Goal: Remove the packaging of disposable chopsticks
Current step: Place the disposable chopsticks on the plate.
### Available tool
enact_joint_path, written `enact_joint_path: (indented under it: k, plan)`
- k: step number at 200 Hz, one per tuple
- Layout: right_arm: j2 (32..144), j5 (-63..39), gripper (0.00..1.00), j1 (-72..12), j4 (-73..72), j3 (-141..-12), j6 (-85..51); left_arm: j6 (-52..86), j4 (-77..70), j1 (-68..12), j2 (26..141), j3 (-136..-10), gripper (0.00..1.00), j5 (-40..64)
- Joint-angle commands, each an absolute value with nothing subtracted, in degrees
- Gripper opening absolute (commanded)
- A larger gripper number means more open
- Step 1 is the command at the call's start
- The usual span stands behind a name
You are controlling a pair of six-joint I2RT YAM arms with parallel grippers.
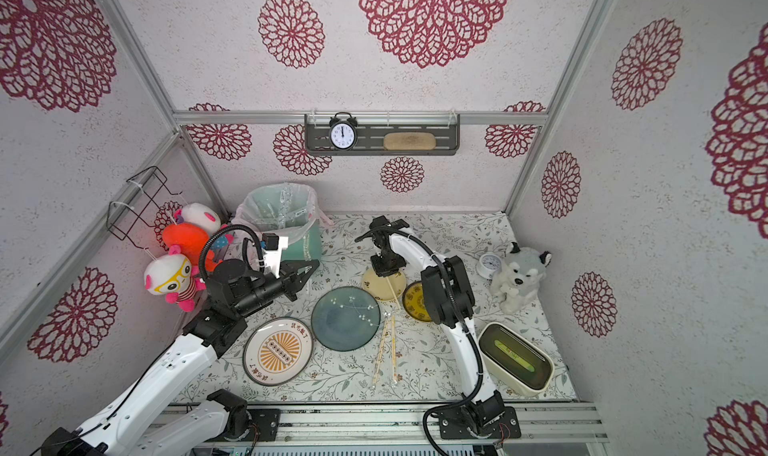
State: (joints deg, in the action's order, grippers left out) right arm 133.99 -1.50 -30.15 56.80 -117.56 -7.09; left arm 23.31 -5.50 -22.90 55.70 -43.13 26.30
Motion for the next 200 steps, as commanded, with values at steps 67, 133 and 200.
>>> enact_joint_path:
  k: [67,133,200]
  plan:
    - [134.2,-1.1,0.17,-30.1,58.4,-118.9,-7.5,21.4,-6.3,-23.0,53.8,-41.9,0.00,26.6]
    - [132.4,1.4,0.18,-31.1,57.9,-117.2,-9.0,21.3,-6.2,-23.1,53.0,-41.5,0.00,27.2]
    - [129.9,4.9,0.24,-32.2,57.3,-113.4,-10.8,20.8,-5.8,-23.1,53.2,-41.6,0.00,27.3]
